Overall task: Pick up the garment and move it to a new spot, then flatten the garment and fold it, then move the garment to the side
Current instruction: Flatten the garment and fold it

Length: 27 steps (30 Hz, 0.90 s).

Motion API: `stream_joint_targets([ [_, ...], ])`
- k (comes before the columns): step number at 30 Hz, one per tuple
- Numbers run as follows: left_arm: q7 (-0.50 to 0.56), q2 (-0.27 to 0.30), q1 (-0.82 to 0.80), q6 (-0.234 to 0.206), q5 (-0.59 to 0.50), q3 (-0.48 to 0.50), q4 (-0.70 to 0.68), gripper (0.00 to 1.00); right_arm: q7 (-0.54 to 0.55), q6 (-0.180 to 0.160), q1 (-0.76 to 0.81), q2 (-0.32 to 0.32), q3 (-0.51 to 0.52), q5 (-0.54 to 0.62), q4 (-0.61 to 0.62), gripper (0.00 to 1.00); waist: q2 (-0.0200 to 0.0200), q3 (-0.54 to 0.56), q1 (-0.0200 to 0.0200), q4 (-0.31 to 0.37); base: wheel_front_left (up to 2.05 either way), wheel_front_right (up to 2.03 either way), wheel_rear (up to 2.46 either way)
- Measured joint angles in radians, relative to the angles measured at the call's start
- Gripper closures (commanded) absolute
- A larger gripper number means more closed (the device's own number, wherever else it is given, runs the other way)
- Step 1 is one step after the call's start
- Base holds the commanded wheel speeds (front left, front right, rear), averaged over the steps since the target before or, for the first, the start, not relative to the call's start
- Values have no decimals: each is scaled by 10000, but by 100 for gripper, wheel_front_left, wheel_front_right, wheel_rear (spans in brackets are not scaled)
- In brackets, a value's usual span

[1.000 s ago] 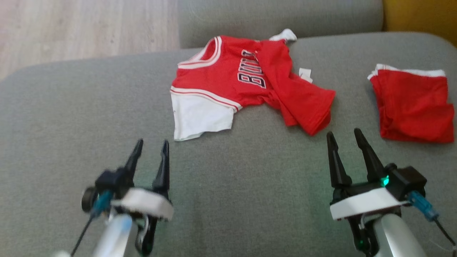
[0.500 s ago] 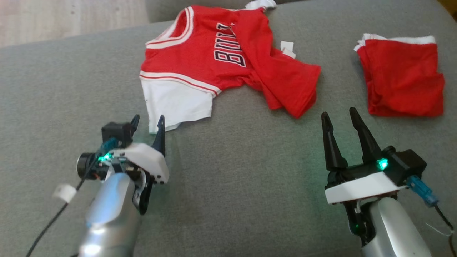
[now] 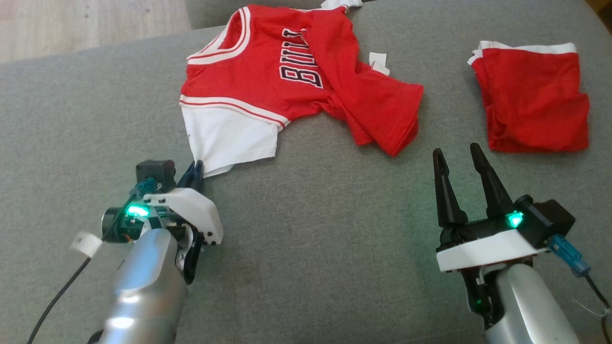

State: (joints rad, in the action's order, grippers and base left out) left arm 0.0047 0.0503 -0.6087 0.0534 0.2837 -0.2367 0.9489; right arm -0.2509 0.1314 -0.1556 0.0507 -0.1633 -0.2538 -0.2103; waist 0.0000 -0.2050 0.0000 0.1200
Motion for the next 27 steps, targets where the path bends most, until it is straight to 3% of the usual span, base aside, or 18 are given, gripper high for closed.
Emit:
stream_joint_targets([
  [14,-1312,27,140,186,437,44,-163,100,0,0,9,0,38,-13,-142,0,0,437,0,-453,0,0,0],
  [27,-1923,268,1361,115,744,153,-907,100,0,0,222,0,-61,-15,-414,0,0,1240,-1,-1012,0,0,0],
])
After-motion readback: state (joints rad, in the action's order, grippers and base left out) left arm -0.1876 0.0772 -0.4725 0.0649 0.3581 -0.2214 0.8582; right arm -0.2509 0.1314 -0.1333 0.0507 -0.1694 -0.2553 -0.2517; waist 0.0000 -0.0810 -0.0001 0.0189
